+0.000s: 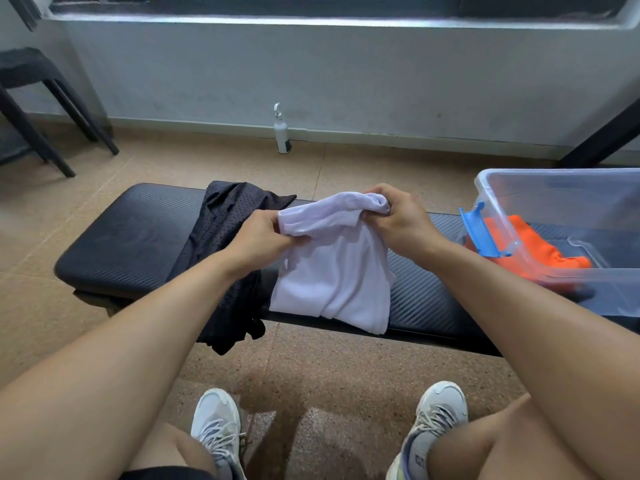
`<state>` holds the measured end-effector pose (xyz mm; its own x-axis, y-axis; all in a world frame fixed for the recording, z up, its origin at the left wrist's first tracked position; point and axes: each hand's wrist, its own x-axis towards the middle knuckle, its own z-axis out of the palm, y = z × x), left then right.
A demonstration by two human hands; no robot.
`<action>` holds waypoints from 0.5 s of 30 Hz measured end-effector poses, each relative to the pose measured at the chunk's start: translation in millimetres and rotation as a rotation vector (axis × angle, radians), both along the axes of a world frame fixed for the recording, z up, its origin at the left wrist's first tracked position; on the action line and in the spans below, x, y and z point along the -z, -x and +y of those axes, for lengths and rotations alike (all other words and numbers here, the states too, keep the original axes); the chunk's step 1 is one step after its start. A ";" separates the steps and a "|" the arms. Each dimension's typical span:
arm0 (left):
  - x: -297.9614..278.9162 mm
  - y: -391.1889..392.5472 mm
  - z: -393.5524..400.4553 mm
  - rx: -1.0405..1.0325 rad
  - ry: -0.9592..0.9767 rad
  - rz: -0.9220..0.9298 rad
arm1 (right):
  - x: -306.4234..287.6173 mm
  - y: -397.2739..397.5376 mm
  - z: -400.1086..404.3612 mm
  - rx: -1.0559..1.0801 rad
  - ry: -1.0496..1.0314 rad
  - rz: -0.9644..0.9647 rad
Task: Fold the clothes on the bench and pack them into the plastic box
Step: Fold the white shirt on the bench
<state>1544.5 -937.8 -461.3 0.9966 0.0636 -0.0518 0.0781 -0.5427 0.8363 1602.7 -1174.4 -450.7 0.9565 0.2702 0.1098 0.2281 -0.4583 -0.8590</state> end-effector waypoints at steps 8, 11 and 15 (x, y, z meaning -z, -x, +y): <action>-0.4 -3.8 3.6 -0.029 0.201 0.046 | 8.5 -1.7 1.1 -0.114 0.205 0.101; -5.6 -4.8 1.8 -0.028 0.329 0.108 | -0.1 -1.5 0.8 -0.114 0.100 0.099; -14.8 -5.0 4.4 -0.020 0.436 0.165 | -12.7 1.8 2.1 -0.095 -0.230 0.257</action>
